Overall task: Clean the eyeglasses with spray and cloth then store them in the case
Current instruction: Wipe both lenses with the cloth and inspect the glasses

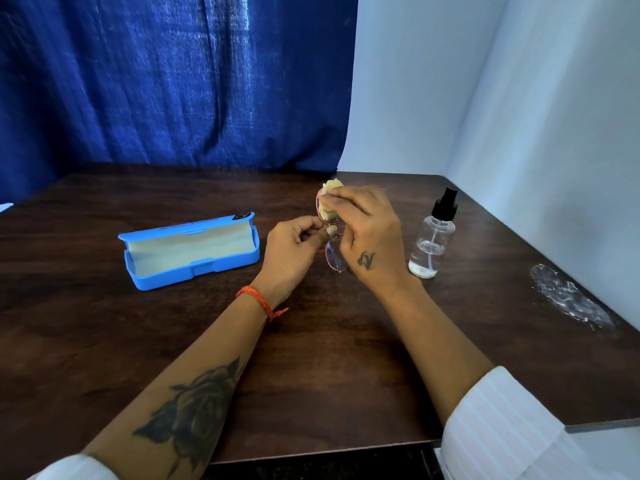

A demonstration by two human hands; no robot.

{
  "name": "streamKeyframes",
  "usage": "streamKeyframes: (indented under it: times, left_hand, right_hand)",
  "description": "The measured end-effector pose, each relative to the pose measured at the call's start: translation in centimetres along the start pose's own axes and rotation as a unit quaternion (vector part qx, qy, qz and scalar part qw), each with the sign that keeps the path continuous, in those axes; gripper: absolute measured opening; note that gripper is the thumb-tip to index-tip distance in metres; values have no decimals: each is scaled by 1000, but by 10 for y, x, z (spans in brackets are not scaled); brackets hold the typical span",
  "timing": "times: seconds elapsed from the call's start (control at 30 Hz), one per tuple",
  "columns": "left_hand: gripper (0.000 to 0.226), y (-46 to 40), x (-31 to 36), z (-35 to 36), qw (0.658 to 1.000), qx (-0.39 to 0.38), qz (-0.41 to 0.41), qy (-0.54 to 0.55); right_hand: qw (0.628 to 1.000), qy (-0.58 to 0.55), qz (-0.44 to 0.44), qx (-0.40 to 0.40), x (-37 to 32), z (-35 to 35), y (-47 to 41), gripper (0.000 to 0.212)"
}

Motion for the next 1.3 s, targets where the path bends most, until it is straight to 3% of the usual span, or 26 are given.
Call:
streamKeyframes:
  times: [0.13,0.3,0.4,0.53,0.67,0.9,1.07,1.13,1.23,1.3]
  left_hand:
    - [18,-2,-1,-2,1000,14,-8,4]
    - [9,-2,-1,-2,998,32,-33,40]
    - [8,-2,3,-4,995,45,-39,78]
    - [10,-2,5,-6,988,56,-66,126]
    - [7,-4,2,-6,982,58,-96,149]
    - [5,-4,-2,-3,979,57,-101,167]
    - [8,-2,-1,-4,978,50,-96,177]
    - [8,-2,-1,-4,977,46,-98,184]
    - [8,-2,-1,-5,974,47,-113,191]
    - [8,-3,-2,-5,968,52,-129,208]
  right_hand:
    - [999,-27,-18,-8,1,0,1,40]
    - [998,-20,46,37,11,-3,3,32]
    - [981,-57,163,84,18,-8,1,38]
    - [911,-176,347,136,20,-28,7,45]
    - [904,-197,378,35,24,-49,27,42]
    - [937,-134,269,-181,15,-53,56,40]
    - [927,-138,215,-275,9,-54,56,36]
    - [919,-177,254,-245,8,-57,53,38]
    - [889,-260,361,-107,6,-59,36,36]
    - [871,-241,427,-22,8,-53,20,31]
Point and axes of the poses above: each hand's wrist, its own y-axis away from the middle knuckle, its own z-axis out of the palm, x = y × z, the point moved 1 cm from there along -y, towards the middle knuckle, and after that the axes turned 12 degrees about x, right-handed, at the moved point
